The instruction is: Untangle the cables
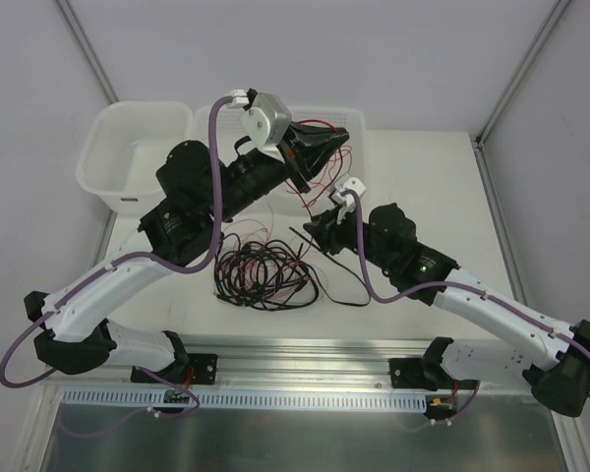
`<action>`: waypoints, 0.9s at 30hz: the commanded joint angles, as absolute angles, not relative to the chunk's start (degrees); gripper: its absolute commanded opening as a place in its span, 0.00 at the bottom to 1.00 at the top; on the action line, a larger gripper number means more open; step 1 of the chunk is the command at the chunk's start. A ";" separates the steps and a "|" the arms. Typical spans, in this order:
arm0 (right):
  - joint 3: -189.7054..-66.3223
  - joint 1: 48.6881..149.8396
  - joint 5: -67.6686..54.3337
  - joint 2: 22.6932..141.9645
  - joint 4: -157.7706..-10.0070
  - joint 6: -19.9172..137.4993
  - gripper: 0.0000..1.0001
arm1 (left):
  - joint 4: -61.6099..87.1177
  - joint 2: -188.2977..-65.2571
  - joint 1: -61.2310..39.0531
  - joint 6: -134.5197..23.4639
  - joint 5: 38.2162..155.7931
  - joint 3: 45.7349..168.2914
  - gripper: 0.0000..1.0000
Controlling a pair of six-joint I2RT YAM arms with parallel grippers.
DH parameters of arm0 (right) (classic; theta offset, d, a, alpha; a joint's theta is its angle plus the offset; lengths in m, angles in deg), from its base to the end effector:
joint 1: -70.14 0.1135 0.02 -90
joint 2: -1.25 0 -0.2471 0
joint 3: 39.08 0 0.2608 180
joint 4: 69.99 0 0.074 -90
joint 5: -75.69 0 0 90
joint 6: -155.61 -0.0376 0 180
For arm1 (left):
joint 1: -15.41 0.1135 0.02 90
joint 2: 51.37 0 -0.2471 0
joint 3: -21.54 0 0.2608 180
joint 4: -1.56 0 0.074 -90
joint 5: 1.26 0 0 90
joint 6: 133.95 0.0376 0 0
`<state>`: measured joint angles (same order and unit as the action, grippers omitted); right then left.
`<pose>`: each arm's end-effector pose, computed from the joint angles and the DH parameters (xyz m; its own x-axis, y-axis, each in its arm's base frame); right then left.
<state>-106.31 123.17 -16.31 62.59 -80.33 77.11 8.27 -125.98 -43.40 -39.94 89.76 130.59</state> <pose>0.1647 0.2166 0.3484 0.1093 -0.1861 -0.9764 -0.7712 0.6038 -0.2014 0.1384 -0.2299 0.5512 0.3008 -0.3618 -0.8824 0.8445 0.5309 0.0702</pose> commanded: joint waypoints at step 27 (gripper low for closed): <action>-100.81 124.28 -13.17 60.48 -58.33 79.76 0.13 | 3.52 -123.88 -43.30 -53.44 84.08 132.05 0.00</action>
